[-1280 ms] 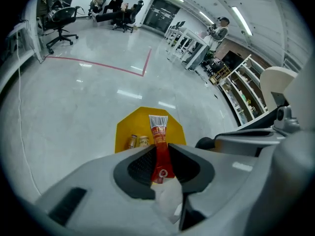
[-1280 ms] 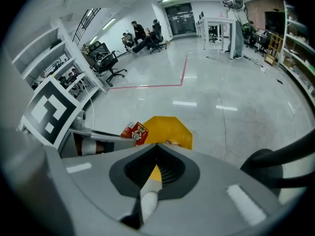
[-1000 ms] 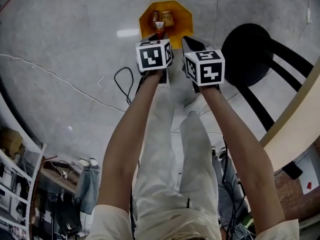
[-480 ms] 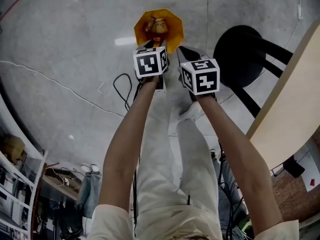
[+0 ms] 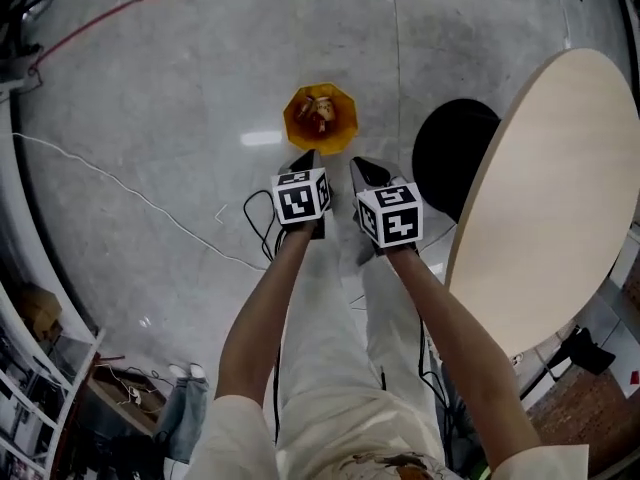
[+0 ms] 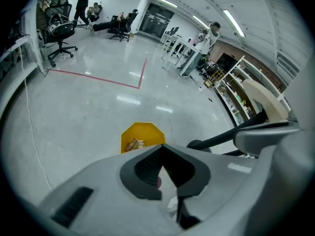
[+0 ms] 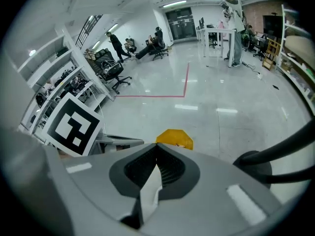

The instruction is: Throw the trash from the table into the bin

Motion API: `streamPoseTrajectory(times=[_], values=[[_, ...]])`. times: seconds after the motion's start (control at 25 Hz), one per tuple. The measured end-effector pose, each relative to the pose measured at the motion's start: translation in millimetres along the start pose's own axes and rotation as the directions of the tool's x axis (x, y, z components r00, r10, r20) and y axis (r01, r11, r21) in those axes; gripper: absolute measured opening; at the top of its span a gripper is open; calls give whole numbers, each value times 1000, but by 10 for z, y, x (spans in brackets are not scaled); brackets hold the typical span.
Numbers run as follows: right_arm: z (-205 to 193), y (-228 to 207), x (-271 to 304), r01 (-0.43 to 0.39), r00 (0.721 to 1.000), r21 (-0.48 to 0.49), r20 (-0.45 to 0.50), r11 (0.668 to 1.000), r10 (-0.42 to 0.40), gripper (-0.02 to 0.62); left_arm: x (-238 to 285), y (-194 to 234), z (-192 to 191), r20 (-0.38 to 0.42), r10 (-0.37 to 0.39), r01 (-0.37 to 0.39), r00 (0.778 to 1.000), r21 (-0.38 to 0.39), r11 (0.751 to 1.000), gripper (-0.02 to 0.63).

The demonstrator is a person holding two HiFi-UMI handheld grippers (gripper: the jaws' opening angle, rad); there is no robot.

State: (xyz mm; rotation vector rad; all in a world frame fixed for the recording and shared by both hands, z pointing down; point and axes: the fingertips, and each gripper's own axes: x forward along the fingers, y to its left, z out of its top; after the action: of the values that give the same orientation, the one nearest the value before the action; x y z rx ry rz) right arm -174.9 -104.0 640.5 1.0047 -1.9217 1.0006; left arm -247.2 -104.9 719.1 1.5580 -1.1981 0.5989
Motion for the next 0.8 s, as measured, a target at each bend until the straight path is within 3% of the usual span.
streamPoseTrajectory(times=[0.24,0.52,0.8], values=[[233,295,-660,-2,999,-29,42,1000,3,6,-662,-315,207,29,-33,33,999,0,999,8],[471,512,-1511,0,987,42,163,999,-7,6,-1589,-817,346,66,-99,97,993,35,995,8],[735,542,-2195,-71,966,61,253,996,53,6,-2183,-1339,549,118,-173,160,978,113,981,8]])
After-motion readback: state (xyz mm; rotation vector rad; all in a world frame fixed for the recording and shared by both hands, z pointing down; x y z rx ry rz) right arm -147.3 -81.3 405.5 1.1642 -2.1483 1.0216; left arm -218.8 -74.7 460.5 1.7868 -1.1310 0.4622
